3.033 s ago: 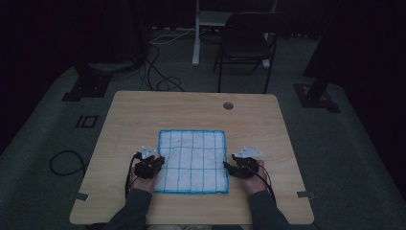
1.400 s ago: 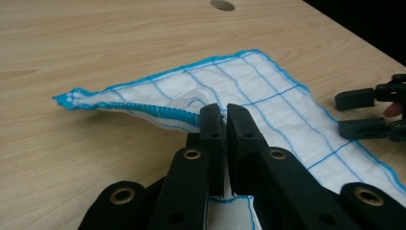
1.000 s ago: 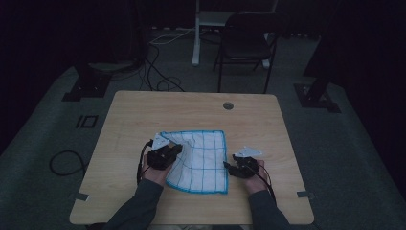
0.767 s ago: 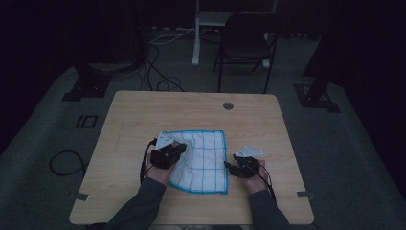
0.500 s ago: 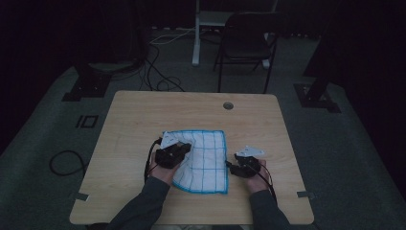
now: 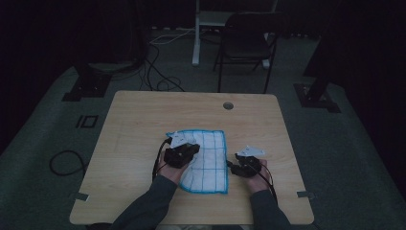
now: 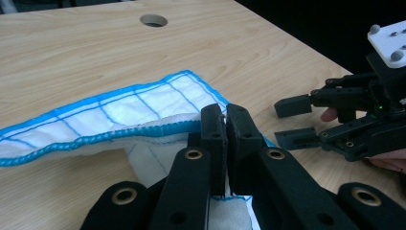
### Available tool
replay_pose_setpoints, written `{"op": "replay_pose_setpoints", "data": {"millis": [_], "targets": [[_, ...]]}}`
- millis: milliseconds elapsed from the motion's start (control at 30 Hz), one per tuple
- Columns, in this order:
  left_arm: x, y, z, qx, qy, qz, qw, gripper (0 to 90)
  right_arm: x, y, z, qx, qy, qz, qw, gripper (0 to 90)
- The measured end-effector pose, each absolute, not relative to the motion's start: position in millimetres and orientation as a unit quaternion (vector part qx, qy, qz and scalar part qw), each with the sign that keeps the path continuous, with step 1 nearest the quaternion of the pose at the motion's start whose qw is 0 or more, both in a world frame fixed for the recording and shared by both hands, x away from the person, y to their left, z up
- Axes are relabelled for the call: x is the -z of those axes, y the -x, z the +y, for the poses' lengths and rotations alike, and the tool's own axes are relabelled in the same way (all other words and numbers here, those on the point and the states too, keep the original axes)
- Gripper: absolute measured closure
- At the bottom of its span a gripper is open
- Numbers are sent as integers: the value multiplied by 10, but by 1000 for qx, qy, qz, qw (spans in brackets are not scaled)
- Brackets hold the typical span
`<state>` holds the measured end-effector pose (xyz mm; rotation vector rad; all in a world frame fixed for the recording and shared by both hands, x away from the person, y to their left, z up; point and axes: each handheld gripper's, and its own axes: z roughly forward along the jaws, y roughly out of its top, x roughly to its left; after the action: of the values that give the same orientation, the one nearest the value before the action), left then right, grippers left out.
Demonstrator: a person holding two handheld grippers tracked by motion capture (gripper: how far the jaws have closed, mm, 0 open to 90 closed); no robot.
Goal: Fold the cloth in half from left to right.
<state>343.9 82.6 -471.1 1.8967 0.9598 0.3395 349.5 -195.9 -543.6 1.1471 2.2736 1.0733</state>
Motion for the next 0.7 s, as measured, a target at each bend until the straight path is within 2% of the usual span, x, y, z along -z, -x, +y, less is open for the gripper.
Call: {"op": "replay_pose_setpoints", "data": {"millis": [700], "targets": [[4827, -3591, 463, -102, -788, 381, 472, 877, 5427, -3500, -2008, -380, -418, 803, 192, 473]]}}
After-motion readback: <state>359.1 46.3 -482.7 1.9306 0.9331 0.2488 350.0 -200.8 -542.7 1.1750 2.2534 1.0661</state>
